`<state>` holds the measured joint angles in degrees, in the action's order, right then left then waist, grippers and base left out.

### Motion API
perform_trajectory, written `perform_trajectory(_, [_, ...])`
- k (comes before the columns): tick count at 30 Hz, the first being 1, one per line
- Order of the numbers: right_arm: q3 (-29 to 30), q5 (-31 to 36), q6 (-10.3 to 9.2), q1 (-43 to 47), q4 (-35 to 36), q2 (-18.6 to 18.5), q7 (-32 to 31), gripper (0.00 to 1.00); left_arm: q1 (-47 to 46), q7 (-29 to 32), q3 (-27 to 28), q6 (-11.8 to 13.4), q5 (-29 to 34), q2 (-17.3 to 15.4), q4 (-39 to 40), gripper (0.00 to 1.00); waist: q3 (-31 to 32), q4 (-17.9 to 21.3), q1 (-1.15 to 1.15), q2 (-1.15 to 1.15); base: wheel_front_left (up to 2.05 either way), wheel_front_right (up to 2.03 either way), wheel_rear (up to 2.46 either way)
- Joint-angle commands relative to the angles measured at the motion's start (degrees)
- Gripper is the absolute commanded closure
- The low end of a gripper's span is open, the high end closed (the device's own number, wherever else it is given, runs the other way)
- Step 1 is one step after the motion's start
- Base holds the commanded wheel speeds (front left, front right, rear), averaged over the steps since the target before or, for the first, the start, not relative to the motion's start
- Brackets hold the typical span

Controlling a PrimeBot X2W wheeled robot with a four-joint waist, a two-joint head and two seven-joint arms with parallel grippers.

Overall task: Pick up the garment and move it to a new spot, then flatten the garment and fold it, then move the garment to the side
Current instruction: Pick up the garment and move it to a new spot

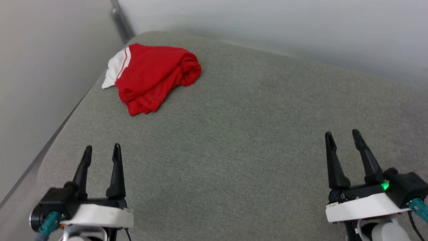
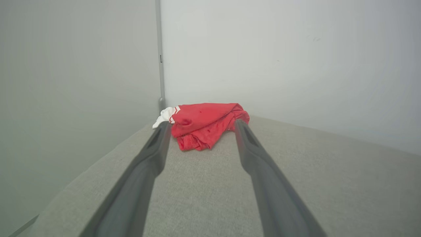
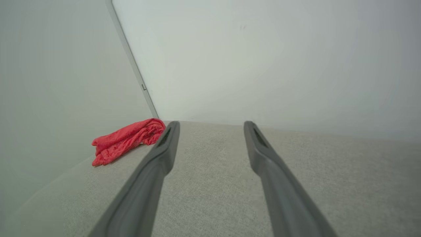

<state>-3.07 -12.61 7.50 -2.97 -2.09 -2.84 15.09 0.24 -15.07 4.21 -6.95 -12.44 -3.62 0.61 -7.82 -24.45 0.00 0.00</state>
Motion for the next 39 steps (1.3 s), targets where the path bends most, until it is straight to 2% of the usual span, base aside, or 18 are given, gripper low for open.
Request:
perform_trajectory(1, [0.4, 0.8, -0.02, -1.3, 1.0, -0.1, 0.1, 0.00, -3.0, -0.2, 0.1, -0.3, -0.5, -1.5, -1.2, 0.00, -4.9, 3.2, 0.00, 0.00, 0.00, 0.00, 0.00])
perform_trajectory(6, [0.7, 3.7, -0.02, -4.1, 5.6, -0.1, -0.9, 0.00, -14.9, 3.4, 0.5, -0.5, -5.1, -8.3, -5.4, 0.00, -11.4, 6.7, 0.00, 0.00, 0.00, 0.00, 0.00])
perform_trajectory(8, [0.8, 3.9, -0.02, -4.4, 6.6, -0.1, -1.3, 0.00, -17.3, 5.4, 0.6, -0.5, -6.5, -9.4, -6.4, 0.00, -12.5, 7.4, 0.00, 0.00, 0.00, 0.00, 0.00])
perform_trajectory(9, [1.0, 4.6, -0.02, -5.4, 8.9, -0.1, -2.0, 0.00, -22.8, 10.3, 0.2, -0.5, -9.1, -13.3, -8.0, 0.00, -14.7, 8.7, 0.00, 0.00, 0.00, 0.00, 0.00])
perform_trajectory(12, [1.4, 5.6, -0.02, -6.5, 11.9, -0.1, -3.2, 0.00, -30.2, 21.1, -3.0, -0.5, -14.3, -20.2, -10.9, 0.00, -18.0, 10.2, 0.00, 0.00, 0.00, 0.00, 0.00])
perform_trajectory(13, [1.4, 5.6, -0.02, -6.5, 11.9, -0.1, -3.2, 0.00, -30.2, 21.1, -3.0, -0.5, -14.3, -20.2, -10.9, 0.00, -18.0, 10.2, 0.00, 0.00, 0.00, 0.00, 0.00])
perform_trajectory(17, [1.6, 6.5, -0.02, -7.7, 15.1, -0.2, -4.6, 0.00, -39.9, 35.5, -5.7, -0.5, -23.8, -28.1, -16.8, 0.00, -22.0, 12.2, 0.00, 0.00, 0.00, 0.00, 0.00])
perform_trajectory(22, [1.3, 6.8, -0.02, -8.4, 17.0, -0.2, -4.9, 0.00, -48.4, 48.2, -8.8, -0.5, -34.3, -35.1, -22.2, 0.00, -26.1, 14.9, 0.00, 0.00, 0.00, 0.00, 0.00])
perform_trajectory(26, [1.5, 7.1, -0.02, -8.6, 17.6, -0.1, -4.5, 0.00, -52.4, 54.3, -11.2, -0.5, -39.9, -37.8, -25.2, 0.00, -28.8, 16.7, 0.00, 0.00, 0.00, 0.00, 0.00])
perform_trajectory(30, [1.5, 7.1, -0.02, -8.7, 17.7, -0.1, -3.9, 0.00, -54.5, 57.8, -13.8, -0.5, -42.5, -40.5, -27.6, 0.00, -30.8, 18.1, 0.00, 0.00, 0.00, 0.00, 0.00])
perform_trajectory(38, [1.4, 8.3, -0.02, -7.6, 17.3, 0.0, -3.1, 0.00, -54.5, 57.2, -19.6, -0.5, -44.2, -41.0, -33.6, 0.00, -32.2, 18.7, 0.00, 0.00, 0.00, 0.00, 0.00])
perform_trajectory(39, [1.3, 8.5, -0.02, -7.4, 17.3, 0.0, -3.1, 0.00, -54.0, 57.0, -20.3, -0.5, -44.4, -40.8, -34.4, 0.03, -32.2, 18.7, 0.00, 0.00, 0.00, 0.00, 0.00])
